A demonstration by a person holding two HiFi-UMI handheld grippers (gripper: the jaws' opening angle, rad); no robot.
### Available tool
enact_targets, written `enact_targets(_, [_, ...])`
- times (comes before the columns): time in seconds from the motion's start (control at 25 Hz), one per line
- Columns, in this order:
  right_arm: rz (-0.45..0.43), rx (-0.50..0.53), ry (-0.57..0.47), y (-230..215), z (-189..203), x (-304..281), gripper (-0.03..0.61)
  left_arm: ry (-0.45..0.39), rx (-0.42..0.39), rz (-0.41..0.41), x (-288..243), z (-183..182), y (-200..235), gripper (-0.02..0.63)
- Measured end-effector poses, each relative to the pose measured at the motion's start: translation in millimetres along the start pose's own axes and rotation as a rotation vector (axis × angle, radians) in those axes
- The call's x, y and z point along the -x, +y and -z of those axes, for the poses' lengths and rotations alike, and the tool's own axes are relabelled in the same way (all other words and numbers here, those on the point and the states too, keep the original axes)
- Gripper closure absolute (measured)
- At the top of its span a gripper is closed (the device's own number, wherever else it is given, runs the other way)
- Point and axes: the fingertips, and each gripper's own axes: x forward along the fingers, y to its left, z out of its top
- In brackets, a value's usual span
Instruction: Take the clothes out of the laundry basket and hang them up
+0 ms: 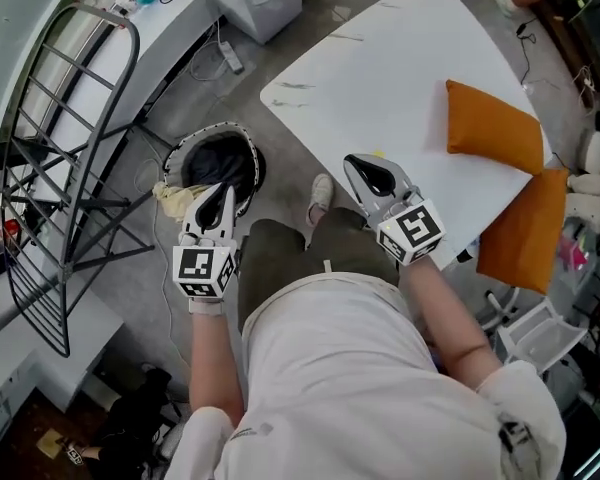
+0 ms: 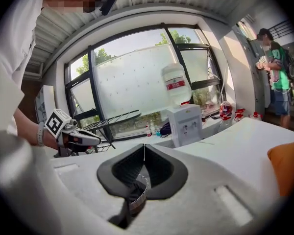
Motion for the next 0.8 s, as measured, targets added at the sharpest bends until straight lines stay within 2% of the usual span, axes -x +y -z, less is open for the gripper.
enact_targets(0.2, [-0.074, -0.019, 0.079, -2, 18, -39, 0.571, 0.102, 0.089, -0.09, -11, 41, 32, 0.607])
enact_targets(0.32, [-0.097, -0.028, 0.119, 7, 35, -63, 0.571, 0.165, 0.134, -0.113, -18, 76, 55, 0.531])
enact_targets(0.52, [-0.118, -0.029, 0.187, 36, 66, -104, 0.569, 0.263, 0.188, -0.13, -29, 135, 103, 0.463])
enact_targets(0.64, [-0.121, -0.029, 0.227, 54, 94, -130, 0.569, 0.32, 0.194, -0.126, -42, 174, 134, 0.434])
enact_targets(0.8, [-0.114, -0.031, 0.3, 66, 137, -162, 0.568, 0.424, 0.156, -0.092, -67, 233, 168, 0.413])
